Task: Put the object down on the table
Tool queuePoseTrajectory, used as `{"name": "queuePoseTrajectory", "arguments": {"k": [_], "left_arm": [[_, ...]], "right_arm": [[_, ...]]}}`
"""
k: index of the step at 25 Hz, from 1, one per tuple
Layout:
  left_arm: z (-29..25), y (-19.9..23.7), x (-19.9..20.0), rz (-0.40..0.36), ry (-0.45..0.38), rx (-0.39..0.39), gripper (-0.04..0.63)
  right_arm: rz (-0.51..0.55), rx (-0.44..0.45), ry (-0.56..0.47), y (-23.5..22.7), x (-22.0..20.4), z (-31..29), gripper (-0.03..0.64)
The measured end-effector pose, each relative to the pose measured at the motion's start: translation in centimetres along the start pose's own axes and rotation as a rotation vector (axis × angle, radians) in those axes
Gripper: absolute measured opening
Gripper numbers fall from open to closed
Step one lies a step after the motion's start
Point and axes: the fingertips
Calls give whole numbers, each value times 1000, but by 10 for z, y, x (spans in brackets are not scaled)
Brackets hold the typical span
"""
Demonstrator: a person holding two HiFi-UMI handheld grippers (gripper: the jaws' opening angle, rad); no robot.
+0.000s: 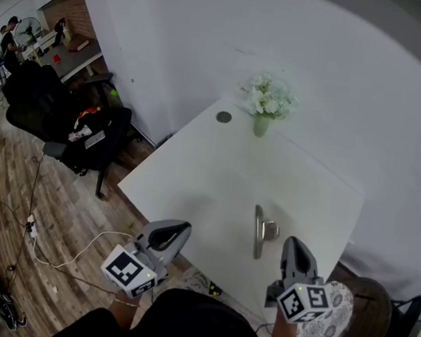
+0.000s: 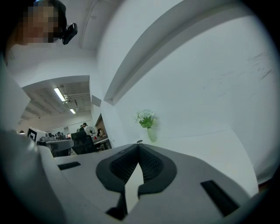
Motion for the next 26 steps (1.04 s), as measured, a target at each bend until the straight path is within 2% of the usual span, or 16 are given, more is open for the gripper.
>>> {"name": "queuePoseTrajectory", "arguments": {"k": [26], "left_arm": [[7,7,-8,15,23,12,0]], "right_arm": [[-9,20,6,8,-3,-7,-3]]}}
Point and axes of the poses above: the fingertips, and each gripper's own axes: z backward along the fingers, y to its left, x out of its top, and after that the axes turned 4 degrees about x, right-handed
